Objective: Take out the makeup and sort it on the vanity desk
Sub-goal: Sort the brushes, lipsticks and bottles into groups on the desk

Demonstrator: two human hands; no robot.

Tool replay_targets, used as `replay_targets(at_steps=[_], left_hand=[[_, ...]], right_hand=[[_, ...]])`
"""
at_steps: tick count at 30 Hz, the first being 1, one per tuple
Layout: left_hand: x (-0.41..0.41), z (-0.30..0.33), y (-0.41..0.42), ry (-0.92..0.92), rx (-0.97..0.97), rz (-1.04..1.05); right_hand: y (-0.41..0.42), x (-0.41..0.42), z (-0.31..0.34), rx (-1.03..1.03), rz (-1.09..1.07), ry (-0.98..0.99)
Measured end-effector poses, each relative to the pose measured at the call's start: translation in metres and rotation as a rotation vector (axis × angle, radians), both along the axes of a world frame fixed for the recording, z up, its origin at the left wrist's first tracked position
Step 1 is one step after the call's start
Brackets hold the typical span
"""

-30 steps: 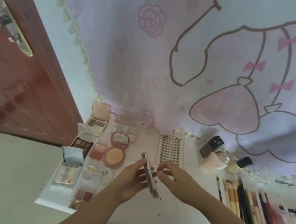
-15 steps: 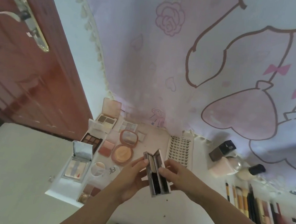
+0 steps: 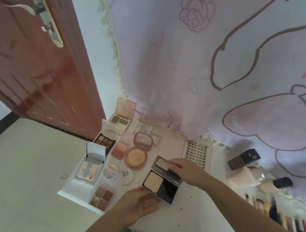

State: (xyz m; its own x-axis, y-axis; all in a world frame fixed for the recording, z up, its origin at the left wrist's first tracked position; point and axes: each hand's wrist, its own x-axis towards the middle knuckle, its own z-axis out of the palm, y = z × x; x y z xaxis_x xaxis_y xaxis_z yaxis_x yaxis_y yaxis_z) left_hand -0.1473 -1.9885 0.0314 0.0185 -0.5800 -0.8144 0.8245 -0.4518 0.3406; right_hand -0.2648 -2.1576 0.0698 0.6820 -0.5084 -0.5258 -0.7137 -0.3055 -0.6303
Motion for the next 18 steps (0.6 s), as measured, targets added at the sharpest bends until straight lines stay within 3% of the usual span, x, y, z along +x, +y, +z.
replay_targets(at_steps=[8,18], left_hand=[[0.011,0.002,-0.014,0.082,0.178,0.256],[0.000,-0.002,-0.008,0.026,0.198,0.108]], right_hand=[[-0.003,0.029,-0.026,-0.120,0.099,0.004],[0.008,0.002,-0.018,-0.160,-0.099,-0.137]])
